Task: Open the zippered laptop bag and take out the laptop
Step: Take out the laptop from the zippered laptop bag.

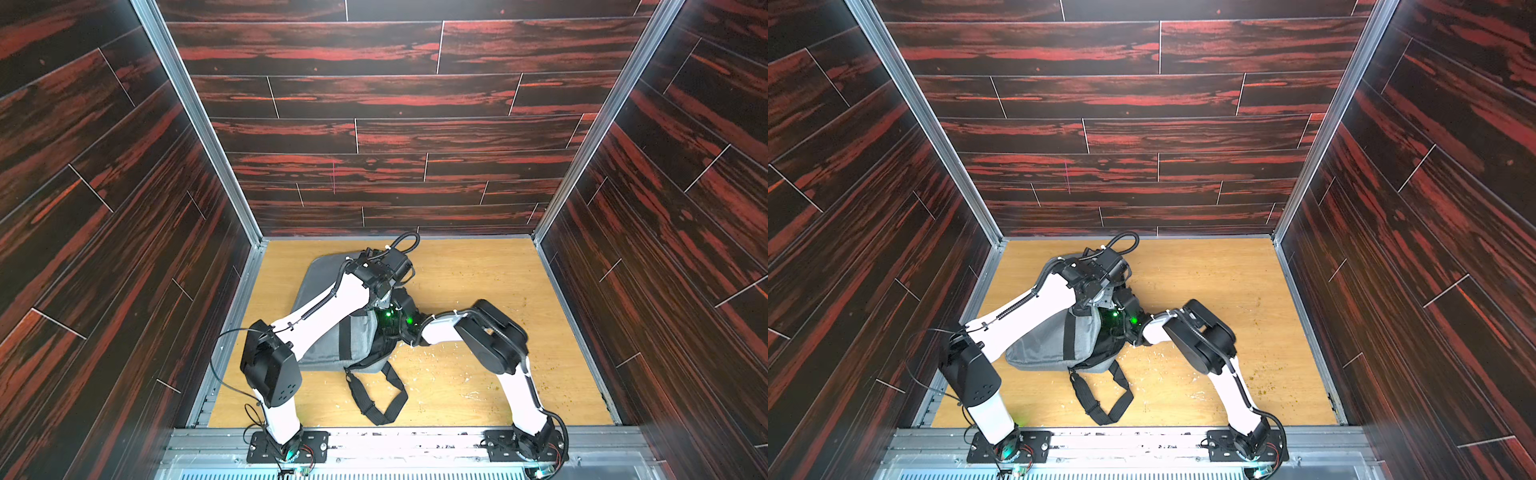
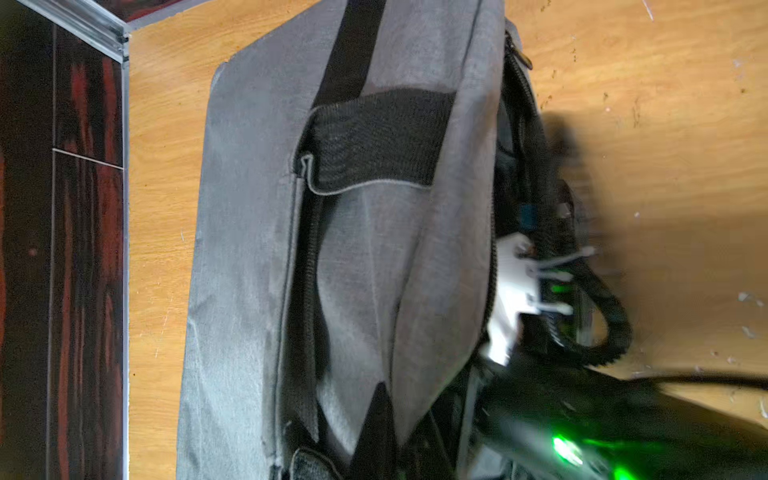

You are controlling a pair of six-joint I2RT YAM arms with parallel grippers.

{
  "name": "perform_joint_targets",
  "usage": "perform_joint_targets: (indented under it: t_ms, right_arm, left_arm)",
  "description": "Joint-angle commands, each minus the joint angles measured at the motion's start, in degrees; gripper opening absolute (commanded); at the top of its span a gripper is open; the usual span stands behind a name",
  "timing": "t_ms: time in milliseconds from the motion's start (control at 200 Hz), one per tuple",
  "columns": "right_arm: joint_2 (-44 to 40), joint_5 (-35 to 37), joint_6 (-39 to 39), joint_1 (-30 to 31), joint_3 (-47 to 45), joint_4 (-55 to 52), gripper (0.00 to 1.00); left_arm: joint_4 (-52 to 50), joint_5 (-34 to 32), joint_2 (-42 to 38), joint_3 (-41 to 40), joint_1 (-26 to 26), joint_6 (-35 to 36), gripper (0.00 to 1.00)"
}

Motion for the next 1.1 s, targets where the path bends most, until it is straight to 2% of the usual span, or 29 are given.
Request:
perform_joint_targets:
  t_ms: [0, 95, 220, 456, 556, 631, 736, 822, 1097]
  right_arm:
    - [-6.2, -0.4, -3.9, -1.4, -3.1, -3.4, 0.0]
    - [-7.8, -2.1, -5.5, -3.3, -5.3, -3.4, 0.0]
    - [-11.2, -4.2, -9.7, -4.4, -5.6, -9.6, 0.0]
    - [-17.8, -8.2, -13.0, -8.2, -11.5, -11.3, 0.0]
    - [-22.1, -10.8, -17.4, -10.3, -12.2, -16.8, 0.0]
    - [-25.1, -12.9, -16.7, -11.9, -14.6, -15.9, 0.0]
    - [-27.2, -18.4, -17.7, -15.2, -16.8, -16.0, 0.0]
    - [-29.8, -22.3, -23.1, -18.9, -17.4, -22.3, 0.0]
    - [-38.4, -33.8, -33.3, -33.8, -20.0, -35.3, 0.0]
  left_arm:
    - [-2.3, -4.1, -1.2, -1.7, 2.0, 0.8, 0.0]
    - [-1.9, -3.1, -1.2, -2.5, 2.1, 1.4, 0.0]
    - [-1.8, -2.9, -3.3, -4.2, 2.5, 1.7, 0.0]
    - [-0.7, -2.8, -4.1, -5.7, 3.2, 2.4, 0.0]
    - [-0.1, -2.5, -4.7, -7.0, 3.9, 2.3, 0.0]
    - [1.1, -2.2, -4.6, -7.2, 4.2, 2.1, 0.0]
    - [2.0, -1.7, -3.6, -6.7, 4.5, 2.1, 0.0]
    - [1.8, -1.5, -3.1, -6.2, 4.9, 1.8, 0.0]
    - [2.5, -0.3, -1.9, -6.0, 5.8, 1.7, 0.0]
